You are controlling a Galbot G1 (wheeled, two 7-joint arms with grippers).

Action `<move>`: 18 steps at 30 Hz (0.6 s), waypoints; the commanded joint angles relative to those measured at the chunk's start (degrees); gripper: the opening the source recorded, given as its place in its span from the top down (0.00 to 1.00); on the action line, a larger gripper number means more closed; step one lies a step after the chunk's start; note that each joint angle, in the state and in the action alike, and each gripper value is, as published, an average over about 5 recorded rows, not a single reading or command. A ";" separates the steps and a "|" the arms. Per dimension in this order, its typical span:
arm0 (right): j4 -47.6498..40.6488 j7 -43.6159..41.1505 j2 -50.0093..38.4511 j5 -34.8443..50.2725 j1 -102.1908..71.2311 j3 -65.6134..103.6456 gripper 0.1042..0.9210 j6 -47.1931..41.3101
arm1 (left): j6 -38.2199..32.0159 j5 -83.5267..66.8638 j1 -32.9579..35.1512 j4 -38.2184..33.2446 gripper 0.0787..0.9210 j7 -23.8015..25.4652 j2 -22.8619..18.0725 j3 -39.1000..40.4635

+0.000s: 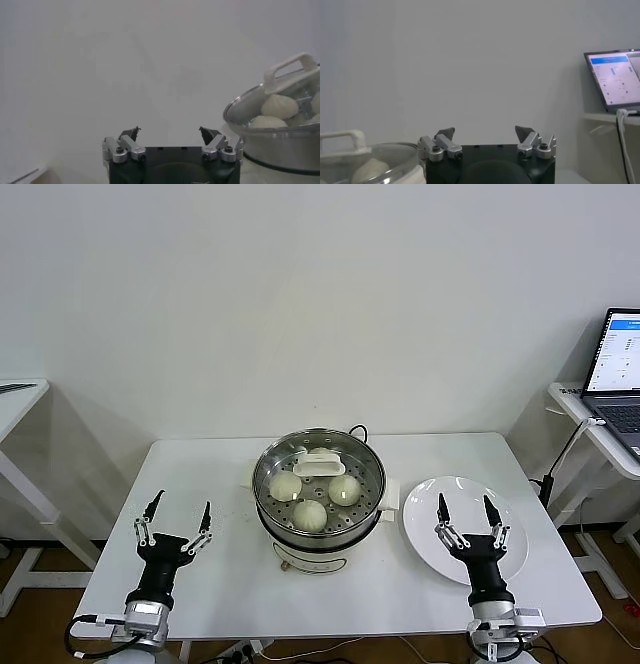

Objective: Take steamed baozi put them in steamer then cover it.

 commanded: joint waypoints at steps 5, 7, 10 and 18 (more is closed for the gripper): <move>1.47 0.16 0.36 -0.97 -0.99 0.25 0.12 -1.12 | -1.98 -1.90 0.91 0.52 0.12 0.24 -0.77 -0.74; 1.53 0.24 0.39 -1.00 -1.12 0.25 0.12 -1.24 | -2.00 -1.76 0.91 0.41 0.12 0.26 -0.77 -0.66; 1.60 0.20 0.55 -0.95 -1.18 0.20 0.12 -1.02 | -2.00 -1.63 0.91 0.17 0.12 0.27 -0.80 -0.63; 1.80 0.07 0.90 -1.42 -1.32 -0.06 0.12 -1.16 | -1.87 -1.56 1.03 -0.36 0.12 0.26 -0.85 -0.60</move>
